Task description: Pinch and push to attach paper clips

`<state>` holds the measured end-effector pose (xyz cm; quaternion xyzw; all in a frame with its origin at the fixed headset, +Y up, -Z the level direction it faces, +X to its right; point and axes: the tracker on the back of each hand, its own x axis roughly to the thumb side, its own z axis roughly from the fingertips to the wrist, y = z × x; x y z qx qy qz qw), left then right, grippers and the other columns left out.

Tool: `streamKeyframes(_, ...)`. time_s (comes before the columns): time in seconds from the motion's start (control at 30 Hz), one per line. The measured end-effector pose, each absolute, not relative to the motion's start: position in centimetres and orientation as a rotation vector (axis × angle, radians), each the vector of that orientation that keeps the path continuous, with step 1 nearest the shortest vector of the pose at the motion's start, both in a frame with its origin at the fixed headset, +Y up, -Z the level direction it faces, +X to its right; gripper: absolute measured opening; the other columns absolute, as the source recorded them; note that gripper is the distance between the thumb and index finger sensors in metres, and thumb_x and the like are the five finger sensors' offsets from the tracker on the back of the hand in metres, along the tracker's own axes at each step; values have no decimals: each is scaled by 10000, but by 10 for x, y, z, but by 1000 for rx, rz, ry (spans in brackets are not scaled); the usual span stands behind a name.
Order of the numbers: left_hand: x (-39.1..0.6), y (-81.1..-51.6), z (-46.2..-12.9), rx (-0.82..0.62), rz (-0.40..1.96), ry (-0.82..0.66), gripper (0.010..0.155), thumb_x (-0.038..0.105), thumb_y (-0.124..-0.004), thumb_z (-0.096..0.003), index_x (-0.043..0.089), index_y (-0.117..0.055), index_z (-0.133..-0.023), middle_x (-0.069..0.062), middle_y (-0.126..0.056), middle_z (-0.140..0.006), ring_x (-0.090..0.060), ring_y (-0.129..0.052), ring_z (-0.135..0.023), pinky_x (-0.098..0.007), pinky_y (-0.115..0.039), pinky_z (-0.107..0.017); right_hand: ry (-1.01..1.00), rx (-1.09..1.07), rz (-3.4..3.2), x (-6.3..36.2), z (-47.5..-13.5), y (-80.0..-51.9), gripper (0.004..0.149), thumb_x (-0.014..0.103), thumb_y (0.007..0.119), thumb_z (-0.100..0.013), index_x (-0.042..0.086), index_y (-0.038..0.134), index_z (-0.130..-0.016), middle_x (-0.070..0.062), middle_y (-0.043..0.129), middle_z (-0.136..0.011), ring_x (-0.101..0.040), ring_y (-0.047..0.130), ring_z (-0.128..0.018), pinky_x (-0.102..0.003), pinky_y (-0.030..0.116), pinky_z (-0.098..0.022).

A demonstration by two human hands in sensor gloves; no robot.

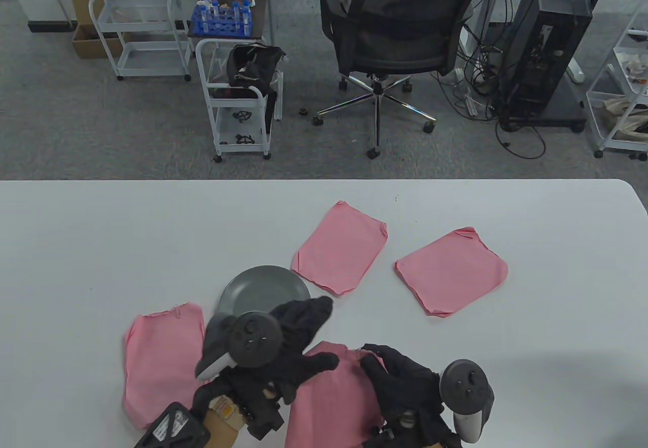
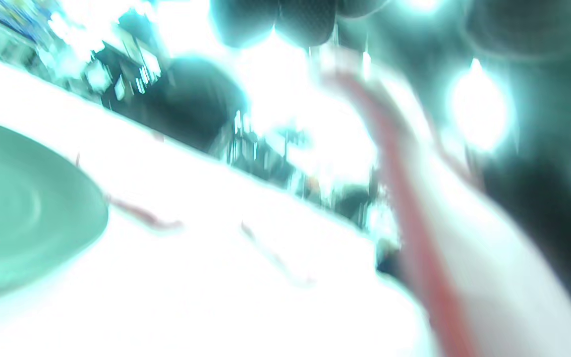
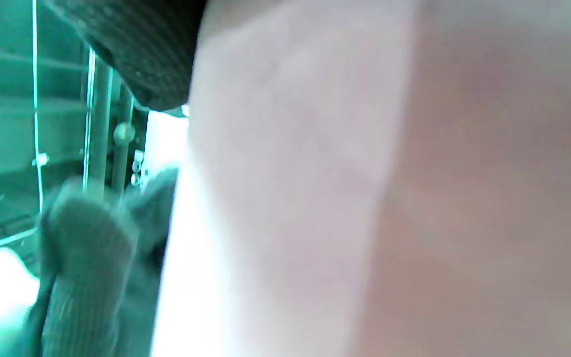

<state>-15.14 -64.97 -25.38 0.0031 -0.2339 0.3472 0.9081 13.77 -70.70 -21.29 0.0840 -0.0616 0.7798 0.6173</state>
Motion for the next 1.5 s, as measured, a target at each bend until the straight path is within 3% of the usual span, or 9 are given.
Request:
streamKeyframes(0.1,-170,-689,-248,-490,923,-449,954,699,-817,-285,251,-494,-1063,-29,-679,-1064,-293,-810,-952,-558,-619,-718,-138,182,1741,140,-214,-709,424,413,771,-433,120,773,-739,9,994,-494,-218,1028,-354,-428,780,-538)
streamKeyframes(0.2,-169,-717,-228,-724,1039,-485,670,566,-833,-370,222,-761,-940,-29,-930,-869,-259,-996,-738,-506,-744,-617,-81,217,1663,131,-213,-713,426,413,776,-428,122,777,-739,1,998,-504,-230,1030,-365,-436,777,-537)
streamKeyframes(0.33,-201,-711,-220,-533,1044,-427,458,455,-828,-398,221,-912,-783,6,-1048,-639,-176,-1081,-509,-438,-830,-501,76,311,1662,118,-214,-718,551,453,756,-425,104,677,-845,-79,931,-706,-324,975,-566,-520,688,-601)
streamKeyframes(0.47,-306,-695,-235,-226,1142,-57,454,440,-824,-397,209,-920,-776,-5,-1059,-578,-157,-1089,-419,-427,-848,-461,-2,227,1700,134,-214,-716,642,493,710,-441,132,519,-937,-115,755,-901,-380,819,-771,-583,550,-672)
streamKeyframes(0.63,-398,-726,-237,-354,1128,284,462,440,-825,-402,177,-933,-765,-15,-1078,-525,-141,-1098,-341,-417,-870,-417,-167,64,1669,172,-216,-712,647,500,698,-449,144,491,-948,-113,712,-931,-386,773,-807,-594,505,-687)
streamKeyframes(0.77,-411,-750,-243,-453,1164,403,466,435,-826,-402,165,-929,-767,-22,-1076,-522,-149,-1096,-339,-419,-866,-414,-274,-64,1682,198,-215,-715,648,494,701,-449,149,480,-951,-120,680,-950,-400,734,-831,-605,463,-697)
streamKeyframes(0.93,-413,-758,-246,-476,758,584,543,463,-828,-395,173,-851,-853,-40,-1016,-665,-189,-1056,-486,-448,-808,-494,-419,-280,1824,230,-215,-723,654,482,713,-445,165,462,-959,-124,606,-991,-417,649,-883,-631,383,-707)
streamKeyframes(1.17,-383,-723,-247,-370,390,509,854,644,-835,-305,255,-613,-1031,-53,-735,-1022,-277,-861,-851,-492,-671,-660,-45,-594,2098,237,-246,-765,722,400,763,-440,237,325,-991,-109,245,-1104,-457,207,-1021,-668,92,-706)
streamKeyframes(1.5,-371,-647,-198,240,895,112,747,642,-751,-373,286,-622,-1016,-7,-756,-1009,-244,-871,-853,-482,-676,-668,276,-644,2751,211,-313,-778,865,441,775,-408,322,119,-960,-25,29,-1084,-437,33,-999,-663,68,-687)
